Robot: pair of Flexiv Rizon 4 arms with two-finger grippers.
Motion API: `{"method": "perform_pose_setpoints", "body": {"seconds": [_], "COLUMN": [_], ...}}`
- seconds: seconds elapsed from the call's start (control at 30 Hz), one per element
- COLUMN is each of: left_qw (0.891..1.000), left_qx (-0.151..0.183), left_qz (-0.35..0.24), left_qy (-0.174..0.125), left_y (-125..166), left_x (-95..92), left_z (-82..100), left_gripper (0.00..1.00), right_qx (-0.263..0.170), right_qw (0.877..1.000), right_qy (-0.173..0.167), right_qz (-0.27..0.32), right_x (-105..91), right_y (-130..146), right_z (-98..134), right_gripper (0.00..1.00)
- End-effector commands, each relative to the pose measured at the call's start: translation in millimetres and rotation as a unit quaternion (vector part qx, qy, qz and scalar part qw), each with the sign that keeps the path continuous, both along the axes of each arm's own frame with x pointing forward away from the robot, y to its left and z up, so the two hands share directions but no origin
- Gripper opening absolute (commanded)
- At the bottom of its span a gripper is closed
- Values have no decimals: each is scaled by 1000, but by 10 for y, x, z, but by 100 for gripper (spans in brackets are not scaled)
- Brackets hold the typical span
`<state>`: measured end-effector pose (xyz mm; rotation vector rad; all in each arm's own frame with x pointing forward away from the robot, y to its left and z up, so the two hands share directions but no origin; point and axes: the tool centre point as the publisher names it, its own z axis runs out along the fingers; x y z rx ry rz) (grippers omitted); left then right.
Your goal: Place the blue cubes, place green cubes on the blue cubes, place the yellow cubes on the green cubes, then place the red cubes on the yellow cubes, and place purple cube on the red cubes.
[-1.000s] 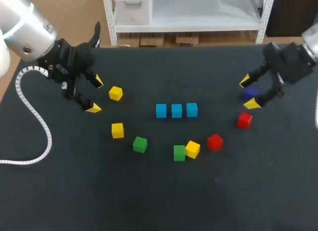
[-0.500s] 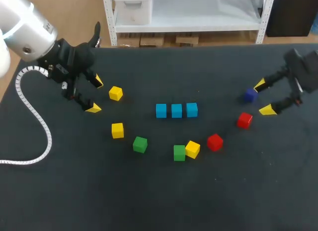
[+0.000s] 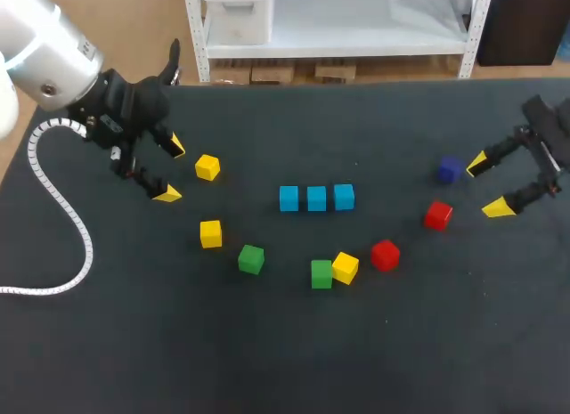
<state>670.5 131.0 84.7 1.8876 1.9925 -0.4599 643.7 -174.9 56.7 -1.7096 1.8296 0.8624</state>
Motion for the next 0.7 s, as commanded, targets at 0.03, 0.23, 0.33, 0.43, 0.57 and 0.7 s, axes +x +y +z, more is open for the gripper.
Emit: {"method": "perform_pose_setpoints", "body": {"seconds": [0.03,0.23,0.33,0.43,0.57,0.7], "left_qw": [1000,1000,1000,1000,999,997], "left_qx": [-2,-2,-2,-2,13,38], "left_qz": [-2,-2,-2,-2,-26,-56], "left_qy": [0,0,0,0,-18,-21], "left_y": [11,11,11,11,-13,-82], "left_x": [7,7,7,7,-43,-107], "left_z": [-5,-5,-5,-5,-1,-2], "left_gripper": [100,100,100,100,100,100], "right_qx": [2,2,2,2,2,2], "right_qw": [1000,1000,1000,1000,1000,1000], "right_qy": [3,3,3,3,3,3], "right_qz": [16,16,16,16,16,16], "right_x": [12,12,12,12,12,12], "right_y": [10,10,10,10,10,10], "right_z": [-7,-7,-7,-7,-7,-7], "right_gripper": [100,100,100,100,100,100]}}
